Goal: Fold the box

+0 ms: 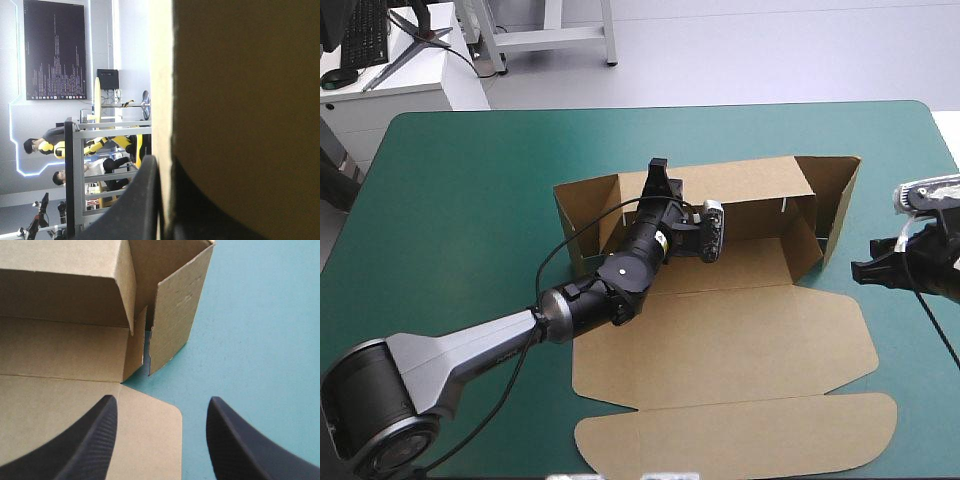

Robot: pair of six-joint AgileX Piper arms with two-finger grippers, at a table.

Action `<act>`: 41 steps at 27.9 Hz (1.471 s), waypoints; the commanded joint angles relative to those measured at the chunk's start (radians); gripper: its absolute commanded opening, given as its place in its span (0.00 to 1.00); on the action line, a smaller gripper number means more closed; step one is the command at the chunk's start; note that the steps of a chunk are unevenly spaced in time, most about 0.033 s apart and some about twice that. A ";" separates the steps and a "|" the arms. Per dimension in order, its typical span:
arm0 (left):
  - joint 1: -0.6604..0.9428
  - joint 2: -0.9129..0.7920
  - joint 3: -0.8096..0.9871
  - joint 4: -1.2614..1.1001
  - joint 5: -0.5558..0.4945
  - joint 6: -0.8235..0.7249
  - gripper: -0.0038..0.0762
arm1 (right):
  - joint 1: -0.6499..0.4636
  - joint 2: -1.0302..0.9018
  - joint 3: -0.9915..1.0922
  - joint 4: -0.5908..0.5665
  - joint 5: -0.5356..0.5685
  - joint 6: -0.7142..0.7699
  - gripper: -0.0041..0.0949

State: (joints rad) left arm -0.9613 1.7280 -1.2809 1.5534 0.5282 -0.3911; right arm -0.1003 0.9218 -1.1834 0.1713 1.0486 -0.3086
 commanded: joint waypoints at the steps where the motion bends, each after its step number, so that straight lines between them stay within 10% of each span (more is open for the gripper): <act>1: -0.015 -0.040 -0.028 0.017 -0.019 -0.020 0.04 | -0.004 -0.010 -0.030 -0.002 -0.096 -0.004 0.57; 18: -0.015 -0.040 -0.028 0.017 -0.015 -0.020 0.04 | -0.004 0.121 -0.135 -0.009 -0.263 0.092 0.63; 41: -0.015 -0.040 -0.028 0.017 -0.019 -0.020 0.04 | -0.004 0.960 -0.921 0.089 0.050 0.188 0.63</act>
State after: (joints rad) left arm -0.9613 1.7280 -1.2809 1.5556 0.5290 -0.3920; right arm -0.1003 1.9219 -2.0658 0.2397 1.1199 -0.1166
